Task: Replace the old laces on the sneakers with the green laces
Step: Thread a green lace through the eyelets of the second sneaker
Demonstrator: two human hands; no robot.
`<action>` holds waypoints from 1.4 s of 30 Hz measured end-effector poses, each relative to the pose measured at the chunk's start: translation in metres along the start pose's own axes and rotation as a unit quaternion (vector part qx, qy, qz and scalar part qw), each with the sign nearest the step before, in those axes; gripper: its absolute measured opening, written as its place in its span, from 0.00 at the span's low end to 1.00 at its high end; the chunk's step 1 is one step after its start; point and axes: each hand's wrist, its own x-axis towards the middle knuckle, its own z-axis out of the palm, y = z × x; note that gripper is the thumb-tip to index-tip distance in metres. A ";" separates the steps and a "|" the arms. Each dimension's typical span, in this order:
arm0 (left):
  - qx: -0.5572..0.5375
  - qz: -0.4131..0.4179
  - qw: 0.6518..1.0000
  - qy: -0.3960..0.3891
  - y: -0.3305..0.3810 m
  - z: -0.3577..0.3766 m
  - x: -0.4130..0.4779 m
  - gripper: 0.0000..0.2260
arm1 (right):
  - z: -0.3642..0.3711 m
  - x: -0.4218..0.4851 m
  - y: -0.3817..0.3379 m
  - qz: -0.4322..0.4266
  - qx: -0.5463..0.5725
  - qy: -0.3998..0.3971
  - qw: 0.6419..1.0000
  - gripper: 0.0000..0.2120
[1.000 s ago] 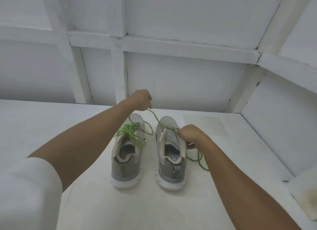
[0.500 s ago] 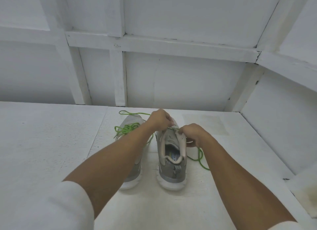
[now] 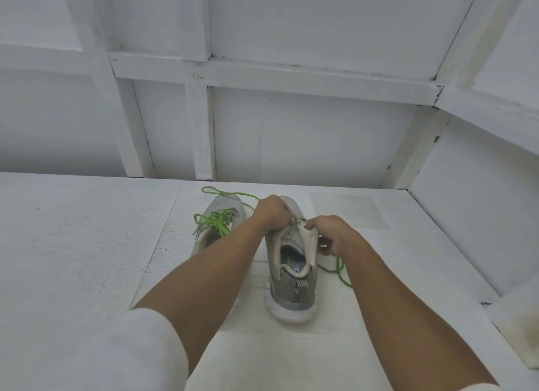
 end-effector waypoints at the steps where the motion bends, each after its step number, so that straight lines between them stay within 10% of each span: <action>1: 0.002 -0.004 1.000 0.002 0.000 0.001 0.000 0.07 | 0.000 0.000 0.000 0.000 0.004 -0.001 1.000 0.02; 42: 0.093 0.052 0.992 0.066 0.003 0.020 0.011 0.06 | -0.004 0.001 -0.020 0.003 -0.092 -0.015 0.996 0.12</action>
